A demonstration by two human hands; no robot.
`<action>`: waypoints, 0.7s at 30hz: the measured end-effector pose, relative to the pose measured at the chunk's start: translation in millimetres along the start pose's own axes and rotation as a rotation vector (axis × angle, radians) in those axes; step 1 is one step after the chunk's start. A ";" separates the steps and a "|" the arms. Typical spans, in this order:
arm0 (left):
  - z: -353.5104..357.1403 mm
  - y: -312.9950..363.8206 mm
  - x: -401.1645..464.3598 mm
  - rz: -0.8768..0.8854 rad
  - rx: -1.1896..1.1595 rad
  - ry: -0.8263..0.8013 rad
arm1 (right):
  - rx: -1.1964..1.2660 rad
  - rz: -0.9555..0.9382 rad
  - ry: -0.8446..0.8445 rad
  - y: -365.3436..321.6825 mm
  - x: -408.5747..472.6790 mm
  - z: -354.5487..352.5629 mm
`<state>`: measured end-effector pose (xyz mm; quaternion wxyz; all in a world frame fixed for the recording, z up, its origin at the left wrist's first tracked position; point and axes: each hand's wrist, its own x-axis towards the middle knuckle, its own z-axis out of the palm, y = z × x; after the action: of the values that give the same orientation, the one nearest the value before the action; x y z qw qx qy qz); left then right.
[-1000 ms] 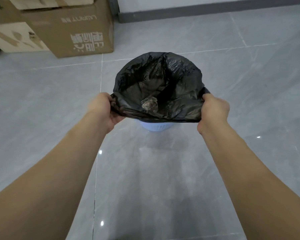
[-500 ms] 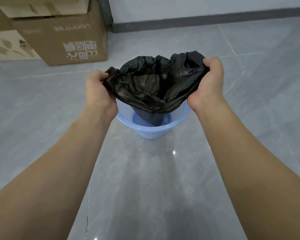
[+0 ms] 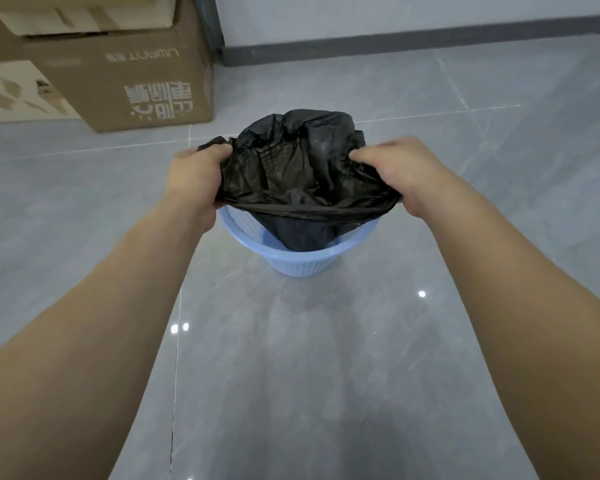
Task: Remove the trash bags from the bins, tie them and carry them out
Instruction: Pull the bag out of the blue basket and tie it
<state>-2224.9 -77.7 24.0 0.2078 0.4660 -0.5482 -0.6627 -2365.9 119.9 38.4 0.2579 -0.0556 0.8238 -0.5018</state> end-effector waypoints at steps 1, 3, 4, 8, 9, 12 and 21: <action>1.2 0.0 0.8 0.040 -0.006 0.028 | -0.010 -0.055 0.015 -1.6 1.2 1.3; 5.8 0.8 0.3 0.104 -0.110 0.030 | 0.080 -0.147 0.055 -5.9 2.2 2.2; 8.5 2.0 -0.7 0.128 -0.186 -0.006 | 0.143 -0.170 0.059 -8.2 3.2 2.0; 11.1 9.7 -0.6 0.062 -0.499 -0.205 | 0.611 -0.089 -0.100 -14.0 1.3 0.5; 9.1 12.1 -0.5 0.002 -0.581 -0.242 | 0.763 -0.030 -0.150 -15.4 0.5 -0.8; 5.2 14.3 -3.7 -0.095 -0.762 -0.263 | 1.029 0.030 -0.253 -16.9 -0.5 -4.6; 2.6 7.4 -6.9 0.009 -0.344 -0.111 | 1.067 0.092 -0.229 -11.7 -1.1 -7.4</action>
<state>-2225.5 -73.2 33.4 0.2568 0.3840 -0.4394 -0.7704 -2370.6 120.5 51.5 0.3599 0.0649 0.4230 -0.8290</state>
